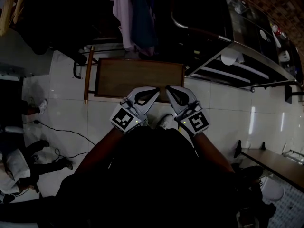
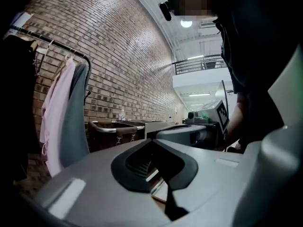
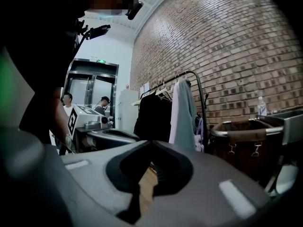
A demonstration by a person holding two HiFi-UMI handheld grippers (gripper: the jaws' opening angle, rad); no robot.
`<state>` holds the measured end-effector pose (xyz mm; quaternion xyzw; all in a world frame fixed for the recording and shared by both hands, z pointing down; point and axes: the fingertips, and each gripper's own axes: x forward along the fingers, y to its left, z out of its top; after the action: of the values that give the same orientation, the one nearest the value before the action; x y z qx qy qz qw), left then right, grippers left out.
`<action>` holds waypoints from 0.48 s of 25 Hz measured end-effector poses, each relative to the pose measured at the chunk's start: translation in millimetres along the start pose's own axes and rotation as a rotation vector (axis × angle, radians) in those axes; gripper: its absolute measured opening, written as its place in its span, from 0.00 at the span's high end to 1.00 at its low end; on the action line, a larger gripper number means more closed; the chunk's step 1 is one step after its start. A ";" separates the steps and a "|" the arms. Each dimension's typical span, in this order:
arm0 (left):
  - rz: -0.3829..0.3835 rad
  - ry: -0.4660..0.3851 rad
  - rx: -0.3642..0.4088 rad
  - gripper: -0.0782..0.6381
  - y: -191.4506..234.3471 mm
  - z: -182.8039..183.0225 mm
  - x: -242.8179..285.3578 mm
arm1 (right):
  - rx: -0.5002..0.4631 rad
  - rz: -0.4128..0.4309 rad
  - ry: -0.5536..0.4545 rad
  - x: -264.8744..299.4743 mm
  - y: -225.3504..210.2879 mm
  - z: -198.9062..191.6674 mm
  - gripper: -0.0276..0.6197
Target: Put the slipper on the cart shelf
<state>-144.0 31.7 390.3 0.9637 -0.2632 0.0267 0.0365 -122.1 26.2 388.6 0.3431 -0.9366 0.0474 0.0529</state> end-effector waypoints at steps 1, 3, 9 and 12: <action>-0.004 0.002 0.000 0.89 -1.4 -1.3 0.3 | 0.001 0.002 0.000 -0.8 0.1 -0.9 0.95; -0.007 0.009 -0.007 0.89 -2.9 -3.5 0.1 | 0.009 0.008 0.000 -2.0 0.1 -2.0 0.95; -0.013 0.011 0.005 0.89 -4.1 -9.9 -0.3 | 0.004 0.021 -0.006 -5.3 1.1 1.1 0.95; -0.018 0.009 0.015 0.89 -5.2 -9.5 0.6 | 0.001 0.036 0.001 -3.7 4.8 0.7 0.95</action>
<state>-141.2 36.7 399.5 0.9662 -0.2539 0.0325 0.0309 -122.4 32.2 387.1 0.3264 -0.9425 0.0493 0.0524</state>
